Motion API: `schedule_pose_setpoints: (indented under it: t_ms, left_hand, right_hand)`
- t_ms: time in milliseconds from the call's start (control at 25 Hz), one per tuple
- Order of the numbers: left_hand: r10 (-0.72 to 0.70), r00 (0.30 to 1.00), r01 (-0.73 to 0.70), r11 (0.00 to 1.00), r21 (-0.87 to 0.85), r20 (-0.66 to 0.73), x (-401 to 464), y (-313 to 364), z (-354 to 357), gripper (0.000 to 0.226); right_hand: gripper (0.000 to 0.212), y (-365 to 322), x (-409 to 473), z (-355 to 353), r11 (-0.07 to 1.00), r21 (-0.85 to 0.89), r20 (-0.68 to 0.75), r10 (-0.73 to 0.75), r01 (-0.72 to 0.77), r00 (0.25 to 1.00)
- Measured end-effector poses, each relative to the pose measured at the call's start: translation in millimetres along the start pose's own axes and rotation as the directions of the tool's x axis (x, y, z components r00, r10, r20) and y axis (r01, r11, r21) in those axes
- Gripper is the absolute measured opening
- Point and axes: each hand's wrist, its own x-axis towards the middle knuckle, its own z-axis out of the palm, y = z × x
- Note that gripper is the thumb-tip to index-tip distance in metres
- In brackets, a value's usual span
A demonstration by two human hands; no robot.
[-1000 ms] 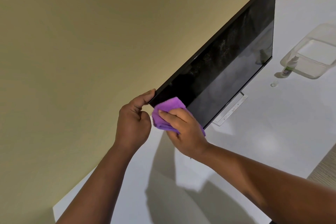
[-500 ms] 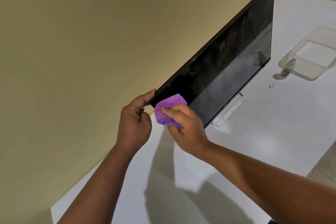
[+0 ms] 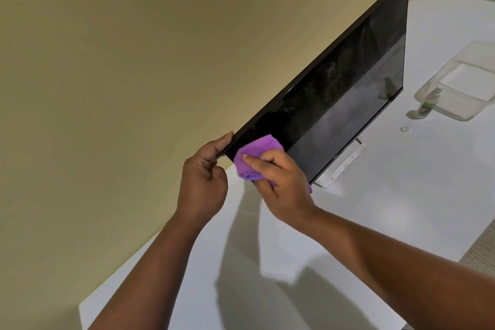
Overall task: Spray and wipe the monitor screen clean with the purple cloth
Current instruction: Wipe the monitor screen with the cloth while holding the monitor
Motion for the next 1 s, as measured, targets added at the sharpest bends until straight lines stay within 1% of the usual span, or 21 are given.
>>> schedule_pose_setpoints:
  t_ms: [80,160,280,320,400,440,520,600,640,680,760,840,880,920,1000]
  left_hand:
    - [0.03,1.0,-0.03,1.0,0.002,-0.007,0.0,1.2,1.1,0.075]
    - [0.055,0.998,-0.055,0.998,-0.03,0.006,0.0,2.9,2.4,0.076]
    - [0.048,0.999,-0.046,0.996,-0.076,0.021,-2.0,2.5,1.1,0.073]
    - [0.044,0.999,-0.042,0.996,-0.079,0.021,-2.5,1.8,0.3,0.071]
    - [0.049,0.999,-0.048,0.997,-0.063,0.018,-2.7,1.2,0.5,0.074]
    - [0.049,0.999,-0.048,0.998,-0.047,0.019,-3.1,1.3,0.9,0.076]
    - [0.036,0.999,-0.036,0.999,-0.021,0.008,-3.2,3.0,1.9,0.076]
    - [0.02,1.0,-0.02,1.0,-0.016,-0.008,-3.0,4.2,2.3,0.073]
    - [0.021,1.0,-0.021,1.0,-0.018,-0.008,-3.0,4.8,2.4,0.072]
    - [0.028,1.0,-0.028,0.999,-0.022,0.003,-3.2,5.1,2.0,0.072]
    - [0.036,0.999,-0.034,0.999,-0.035,0.038,-3.5,4.9,1.0,0.072]
    - [0.015,0.998,-0.012,0.999,-0.048,0.058,-3.9,4.9,-1.2,0.068]
    - [0.008,0.997,-0.004,0.998,-0.057,0.073,-4.8,5.3,-2.4,0.07]
    - [0.003,0.995,0.004,0.998,-0.07,0.098,-5.6,4.8,-3.9,0.077]
    - [0.01,0.991,-0.003,0.999,-0.051,0.137,-5.2,2.2,-6.7,0.09]
  right_hand:
    - [0.04,1.1,6.4,-0.5,0.995,0.008,-0.106,0.097,-0.096,0.99]
    - [0.043,-9.9,15.6,7.1,0.997,0.016,-0.131,0.081,-0.08,0.988]
    - [0.046,-25.5,15.2,12.7,1.0,0.022,-0.009,-0.016,0.016,1.0]
    - [0.047,-27.0,12.5,10.0,0.999,-0.001,0.043,-0.035,0.035,0.998]
    - [0.047,-24.5,16.3,-2.9,0.992,-0.111,0.119,-0.04,0.053,0.992]
    - [0.047,-21.5,21.0,-10.4,0.981,-0.186,0.125,-0.023,0.046,0.992]
    - [0.049,-15.8,34.4,-25.4,0.956,-0.292,0.057,0.036,-0.018,0.998]
    - [0.049,-12.3,44.5,-33.8,0.95,-0.297,-0.029,0.09,-0.095,0.995]
    - [0.05,-14.4,45.4,-33.4,0.952,-0.288,-0.032,0.1,-0.105,0.995]
    - [0.05,-19.2,43.8,-29.9,0.955,-0.279,-0.004,0.099,-0.096,0.995]
    - [0.052,-33.2,33.5,-16.1,0.97,-0.238,0.117,0.066,-0.036,0.991]
    - [0.051,-43.1,21.8,-5.4,0.979,-0.2,0.243,0.009,0.041,0.97]
    - [0.05,-43.8,18.8,-4.7,0.978,-0.198,0.279,-0.006,0.064,0.96]
    - [0.049,-42.2,18.6,-7.4,0.975,-0.208,0.281,-0.016,0.077,0.96]
    - [0.049,-35.2,21.1,-16.1,0.969,-0.239,0.197,-0.012,0.06,0.98]
